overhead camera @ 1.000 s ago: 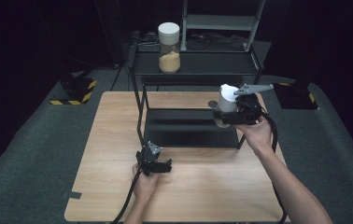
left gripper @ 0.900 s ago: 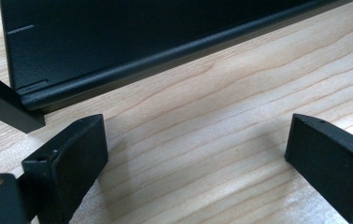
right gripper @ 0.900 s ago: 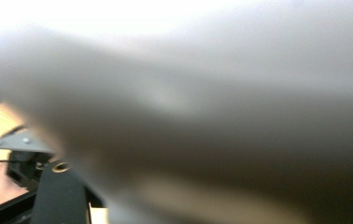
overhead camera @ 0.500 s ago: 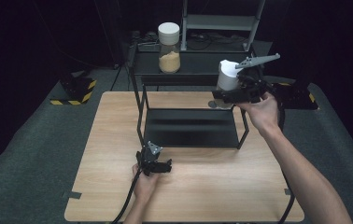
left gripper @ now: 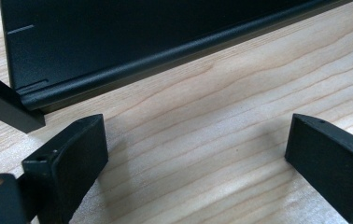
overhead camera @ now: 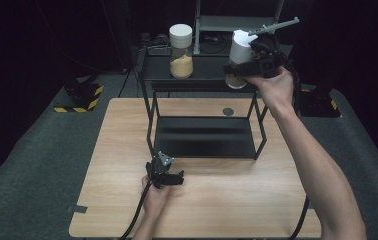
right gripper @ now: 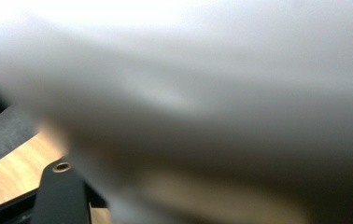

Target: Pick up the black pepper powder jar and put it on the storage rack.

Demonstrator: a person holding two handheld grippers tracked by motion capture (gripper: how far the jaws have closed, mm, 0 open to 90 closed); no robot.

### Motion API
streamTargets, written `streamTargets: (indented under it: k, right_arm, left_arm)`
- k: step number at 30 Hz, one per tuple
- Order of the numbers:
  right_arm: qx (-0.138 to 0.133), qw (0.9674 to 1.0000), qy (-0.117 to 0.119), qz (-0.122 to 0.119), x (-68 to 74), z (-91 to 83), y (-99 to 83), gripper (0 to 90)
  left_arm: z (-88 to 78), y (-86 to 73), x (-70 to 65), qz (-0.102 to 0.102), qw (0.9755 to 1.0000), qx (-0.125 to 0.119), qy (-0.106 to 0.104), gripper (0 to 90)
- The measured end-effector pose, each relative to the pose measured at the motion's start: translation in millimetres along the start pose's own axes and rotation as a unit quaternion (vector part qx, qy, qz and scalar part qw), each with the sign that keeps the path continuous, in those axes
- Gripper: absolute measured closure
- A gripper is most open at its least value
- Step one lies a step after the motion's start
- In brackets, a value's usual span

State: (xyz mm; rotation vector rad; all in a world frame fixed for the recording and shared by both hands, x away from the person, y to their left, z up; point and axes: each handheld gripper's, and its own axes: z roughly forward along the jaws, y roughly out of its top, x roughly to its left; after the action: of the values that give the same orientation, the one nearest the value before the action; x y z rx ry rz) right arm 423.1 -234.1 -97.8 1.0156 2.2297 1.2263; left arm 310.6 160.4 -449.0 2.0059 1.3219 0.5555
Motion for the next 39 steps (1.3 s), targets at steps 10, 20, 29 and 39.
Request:
streamTargets:
  k: [10, 20, 29, 39]
  right_arm:
    - [0.025, 0.9982, -0.043, 0.035, -1.7, 34.7, 26.6, 30.6]
    - [0.029, 0.9959, -0.065, 0.057, -5.0, 52.9, 29.5, 30.5]
    - [0.031, 0.9955, -0.063, 0.063, -10.3, 57.2, 27.6, 30.5]
    - [0.041, 0.9962, -0.062, 0.046, -9.2, 61.8, 27.1, 30.4]
  left_arm:
    - [0.0, 0.0, 0.1, 0.002, 1.0000, 0.000, 0.000, 5.6]
    - [0.0, 0.1, 0.1, 0.002, 1.0000, 0.000, 0.001, 5.6]
    - [0.0, 0.1, -0.2, 0.002, 1.0000, 0.000, 0.001, 5.6]
    - [0.0, 0.1, -0.1, 0.002, 1.0000, 0.000, 0.001, 5.6]
